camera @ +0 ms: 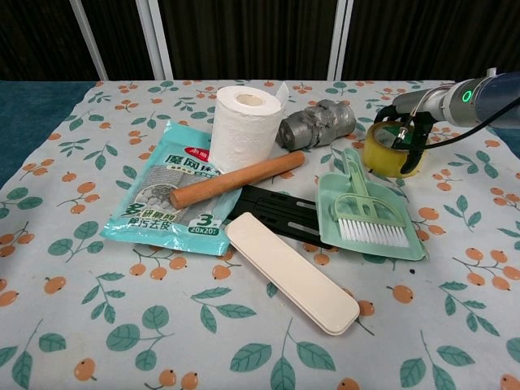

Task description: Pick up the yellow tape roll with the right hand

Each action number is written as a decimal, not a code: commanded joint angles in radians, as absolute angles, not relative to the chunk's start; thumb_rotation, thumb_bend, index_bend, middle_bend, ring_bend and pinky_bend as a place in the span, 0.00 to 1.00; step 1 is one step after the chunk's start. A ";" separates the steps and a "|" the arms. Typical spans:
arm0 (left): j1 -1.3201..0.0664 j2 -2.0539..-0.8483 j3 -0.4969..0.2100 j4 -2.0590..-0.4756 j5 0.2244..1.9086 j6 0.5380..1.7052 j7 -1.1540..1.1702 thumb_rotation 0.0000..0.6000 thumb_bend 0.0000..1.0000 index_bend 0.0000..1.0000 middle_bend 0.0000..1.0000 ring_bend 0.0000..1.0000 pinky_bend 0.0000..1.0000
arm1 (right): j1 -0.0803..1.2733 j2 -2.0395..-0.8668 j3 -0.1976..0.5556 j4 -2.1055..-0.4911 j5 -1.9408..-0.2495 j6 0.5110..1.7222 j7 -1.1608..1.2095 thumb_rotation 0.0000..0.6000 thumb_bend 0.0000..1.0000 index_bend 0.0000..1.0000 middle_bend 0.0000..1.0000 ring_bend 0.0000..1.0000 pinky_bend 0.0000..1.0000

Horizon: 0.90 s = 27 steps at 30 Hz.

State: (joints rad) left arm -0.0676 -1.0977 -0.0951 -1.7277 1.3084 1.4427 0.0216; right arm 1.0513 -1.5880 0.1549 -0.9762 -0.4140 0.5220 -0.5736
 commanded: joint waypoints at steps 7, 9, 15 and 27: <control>-0.068 -1.093 -0.100 -1.737 1.297 1.439 0.017 1.00 0.55 0.17 0.06 0.06 0.00 | 1.054 -1.604 0.154 -0.973 -0.470 0.545 -0.510 1.00 0.21 0.30 0.38 0.36 0.32; -0.067 -1.090 -0.107 -1.738 1.311 1.449 -0.017 1.00 0.55 0.18 0.06 0.06 0.00 | 1.048 -1.606 0.156 -0.976 -0.491 0.552 -0.492 1.00 0.25 0.33 0.40 0.40 0.36; -0.063 -1.094 -0.101 -1.717 1.337 1.459 -0.042 1.00 0.55 0.18 0.06 0.06 0.00 | 1.026 -1.587 0.162 -1.009 -0.548 0.579 -0.447 1.00 0.34 0.44 0.47 0.49 0.39; -0.066 -1.097 -0.099 -1.718 1.339 1.454 -0.032 1.00 0.55 0.18 0.06 0.06 0.00 | 0.926 -1.493 0.253 -1.151 -0.709 0.716 -0.239 1.00 0.36 0.48 0.50 0.50 0.39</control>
State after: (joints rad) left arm -0.0660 -1.0973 -0.0998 -1.7183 1.3385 1.4545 -0.0326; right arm 0.9436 -1.5150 0.2370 -1.1287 -0.6904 0.7004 -0.2626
